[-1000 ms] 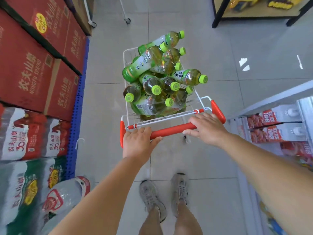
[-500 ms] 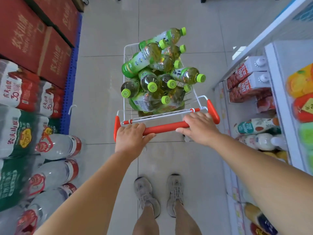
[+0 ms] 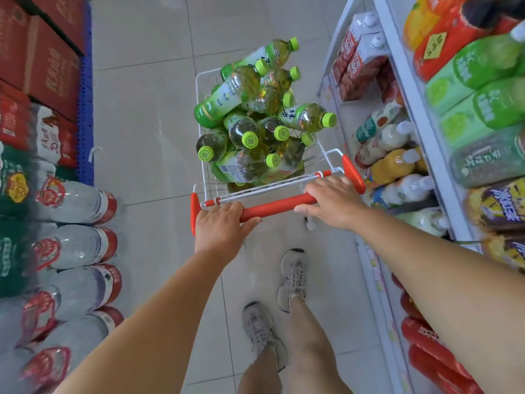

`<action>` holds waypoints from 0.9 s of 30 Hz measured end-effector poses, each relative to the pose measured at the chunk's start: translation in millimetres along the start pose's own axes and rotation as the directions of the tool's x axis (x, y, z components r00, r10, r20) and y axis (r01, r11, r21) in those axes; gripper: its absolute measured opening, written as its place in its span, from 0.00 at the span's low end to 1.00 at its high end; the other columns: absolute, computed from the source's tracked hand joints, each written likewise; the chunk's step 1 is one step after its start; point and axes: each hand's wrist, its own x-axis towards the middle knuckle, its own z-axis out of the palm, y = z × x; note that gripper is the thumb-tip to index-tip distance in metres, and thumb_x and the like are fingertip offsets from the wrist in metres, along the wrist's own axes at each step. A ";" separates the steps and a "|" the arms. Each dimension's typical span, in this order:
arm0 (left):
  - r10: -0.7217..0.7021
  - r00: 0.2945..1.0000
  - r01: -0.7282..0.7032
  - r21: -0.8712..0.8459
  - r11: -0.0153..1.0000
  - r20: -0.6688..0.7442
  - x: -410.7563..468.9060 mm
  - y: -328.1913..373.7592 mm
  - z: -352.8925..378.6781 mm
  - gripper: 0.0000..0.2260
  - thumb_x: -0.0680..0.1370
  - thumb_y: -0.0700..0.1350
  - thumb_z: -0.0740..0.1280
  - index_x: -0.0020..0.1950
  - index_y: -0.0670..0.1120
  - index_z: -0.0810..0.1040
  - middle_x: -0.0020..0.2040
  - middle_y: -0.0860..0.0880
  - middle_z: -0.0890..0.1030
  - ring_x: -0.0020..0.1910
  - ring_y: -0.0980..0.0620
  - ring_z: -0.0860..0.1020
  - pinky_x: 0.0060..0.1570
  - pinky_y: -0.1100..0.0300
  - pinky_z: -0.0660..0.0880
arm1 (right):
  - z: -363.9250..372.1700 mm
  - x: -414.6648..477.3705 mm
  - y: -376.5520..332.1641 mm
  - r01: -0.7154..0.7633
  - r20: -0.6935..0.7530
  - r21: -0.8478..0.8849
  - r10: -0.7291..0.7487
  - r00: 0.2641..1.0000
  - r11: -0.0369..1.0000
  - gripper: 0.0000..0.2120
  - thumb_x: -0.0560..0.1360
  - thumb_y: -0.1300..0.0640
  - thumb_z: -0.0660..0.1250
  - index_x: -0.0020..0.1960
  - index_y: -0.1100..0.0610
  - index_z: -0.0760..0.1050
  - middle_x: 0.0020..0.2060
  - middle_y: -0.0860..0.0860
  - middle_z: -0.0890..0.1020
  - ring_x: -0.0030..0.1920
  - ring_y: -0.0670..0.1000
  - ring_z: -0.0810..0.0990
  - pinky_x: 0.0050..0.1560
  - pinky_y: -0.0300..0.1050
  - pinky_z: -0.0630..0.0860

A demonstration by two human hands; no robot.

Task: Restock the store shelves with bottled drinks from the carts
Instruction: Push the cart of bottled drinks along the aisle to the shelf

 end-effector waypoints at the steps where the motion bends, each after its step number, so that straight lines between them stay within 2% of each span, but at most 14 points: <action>1: 0.004 1.000 -0.004 0.006 1.000 0.007 -14.2 6.0 6.2 0.23 0.77 0.68 0.50 0.49 0.52 0.73 0.48 0.52 0.80 0.50 0.47 0.78 0.52 0.52 0.69 | 7.8 -16.6 -1.0 -0.010 0.006 -0.002 0.010 1.000 1.000 0.24 0.74 0.31 0.55 0.55 0.50 0.72 0.55 0.48 0.76 0.59 0.54 0.71 0.61 0.51 0.62; 8: 0.028 0.999 -0.029 0.005 1.000 0.045 -117.1 50.3 47.2 0.22 0.76 0.68 0.48 0.48 0.54 0.70 0.48 0.54 0.79 0.49 0.49 0.76 0.52 0.54 0.69 | 59.9 -133.9 -8.0 -0.046 0.061 -0.003 0.046 0.997 0.999 0.20 0.76 0.33 0.54 0.48 0.50 0.65 0.53 0.50 0.75 0.58 0.55 0.71 0.59 0.51 0.62; 12: 0.039 0.999 -0.039 0.001 0.999 0.013 -176.0 77.3 73.8 0.20 0.76 0.68 0.48 0.46 0.55 0.69 0.46 0.55 0.78 0.47 0.50 0.76 0.50 0.55 0.69 | 96.1 -196.2 -6.6 -0.039 0.032 -0.015 0.040 0.999 0.999 0.19 0.76 0.33 0.54 0.46 0.49 0.63 0.52 0.50 0.75 0.57 0.55 0.72 0.58 0.51 0.62; 17: 0.043 0.999 -0.043 -0.005 0.999 0.026 -248.5 112.2 105.0 0.19 0.76 0.68 0.50 0.45 0.54 0.68 0.45 0.55 0.78 0.47 0.50 0.77 0.50 0.55 0.68 | 135.5 -274.3 -5.4 -0.046 0.051 -0.024 0.047 0.998 0.999 0.22 0.76 0.33 0.53 0.52 0.51 0.69 0.55 0.51 0.74 0.59 0.55 0.70 0.58 0.51 0.61; 22: 0.038 0.998 -0.037 -0.028 0.999 0.045 -322.8 147.5 135.9 0.19 0.77 0.67 0.52 0.48 0.54 0.72 0.46 0.55 0.78 0.48 0.51 0.76 0.50 0.55 0.68 | 176.3 -353.7 -5.4 -0.067 0.072 -0.009 0.067 0.995 0.998 0.25 0.75 0.32 0.53 0.57 0.51 0.70 0.57 0.50 0.74 0.61 0.55 0.69 0.62 0.51 0.61; 27: 0.074 0.996 -0.074 -0.009 0.997 0.047 -394.2 175.7 169.5 0.20 0.78 0.67 0.52 0.48 0.54 0.72 0.47 0.55 0.79 0.48 0.50 0.77 0.52 0.53 0.69 | 219.2 -434.6 -9.8 -0.096 0.054 0.020 0.094 0.994 0.995 0.25 0.75 0.32 0.53 0.57 0.52 0.70 0.58 0.51 0.75 0.61 0.55 0.69 0.62 0.51 0.62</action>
